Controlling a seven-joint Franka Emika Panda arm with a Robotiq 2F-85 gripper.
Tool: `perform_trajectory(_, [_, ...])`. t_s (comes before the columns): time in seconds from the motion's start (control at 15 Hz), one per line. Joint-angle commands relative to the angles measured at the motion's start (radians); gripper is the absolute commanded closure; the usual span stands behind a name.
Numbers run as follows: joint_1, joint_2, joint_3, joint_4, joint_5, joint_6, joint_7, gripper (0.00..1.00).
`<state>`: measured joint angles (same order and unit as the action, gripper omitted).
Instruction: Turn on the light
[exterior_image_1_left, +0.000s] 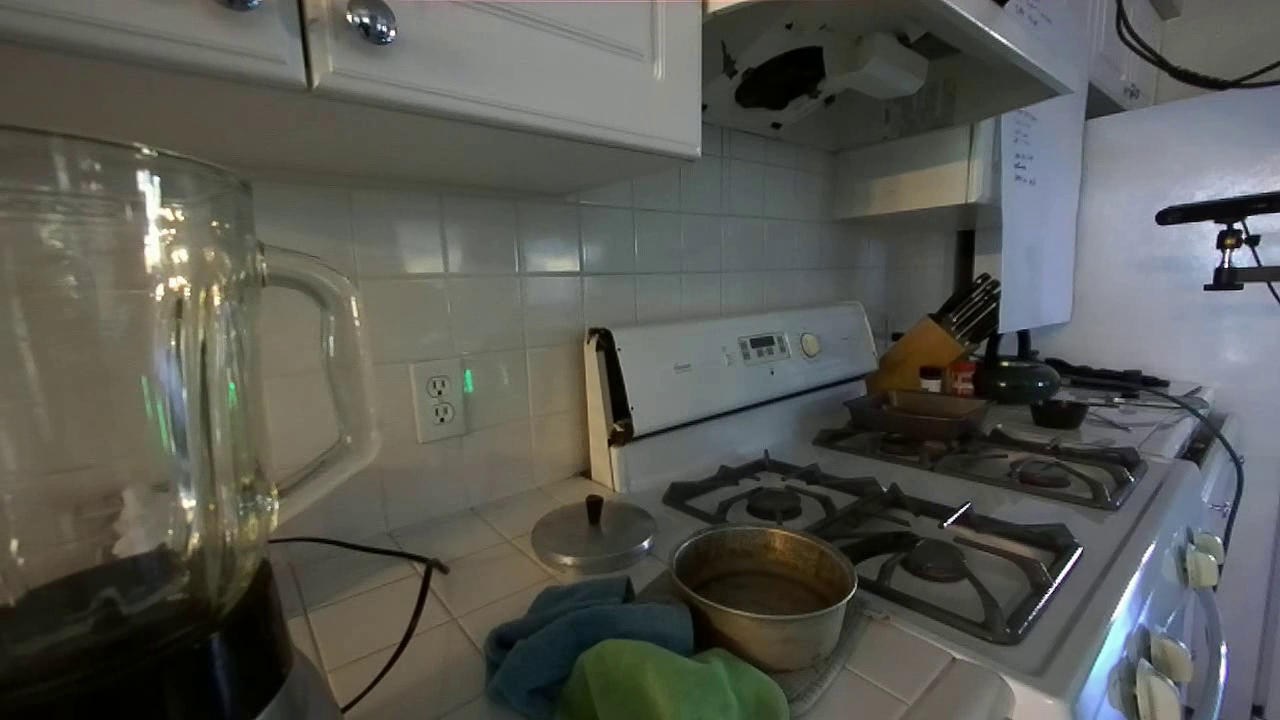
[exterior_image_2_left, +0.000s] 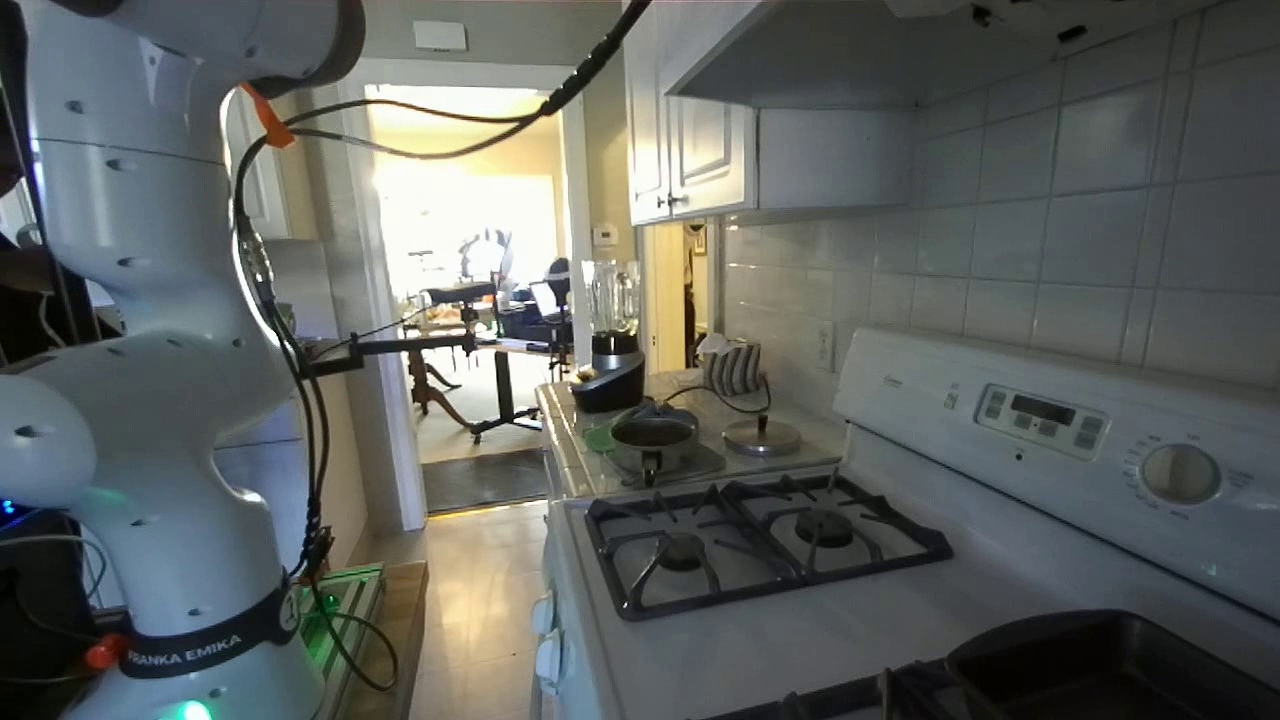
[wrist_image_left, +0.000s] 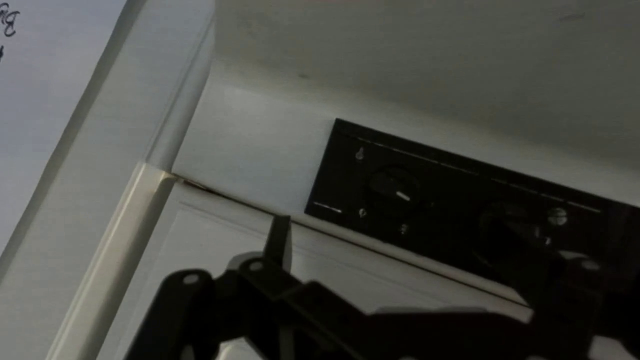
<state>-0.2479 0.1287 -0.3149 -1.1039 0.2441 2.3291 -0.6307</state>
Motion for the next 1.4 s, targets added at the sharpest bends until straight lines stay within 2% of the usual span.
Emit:
perform_trajectory(0.0, [-0.027,0.057,0.0,0.085,0.064,0.005,-0.051,0.0])
perform_trajectory(0.4, [-0.056,0.074,-0.001,0.135,0.066,-0.029,-0.109,0.0])
perform_trajectory(1.07, [-0.078,0.065,0.002,0.132,0.056,-0.102,-0.202,0.0])
perform_trajectory(1.33, [-0.072,0.068,0.009,0.125,0.062,-0.083,-0.209,0.03])
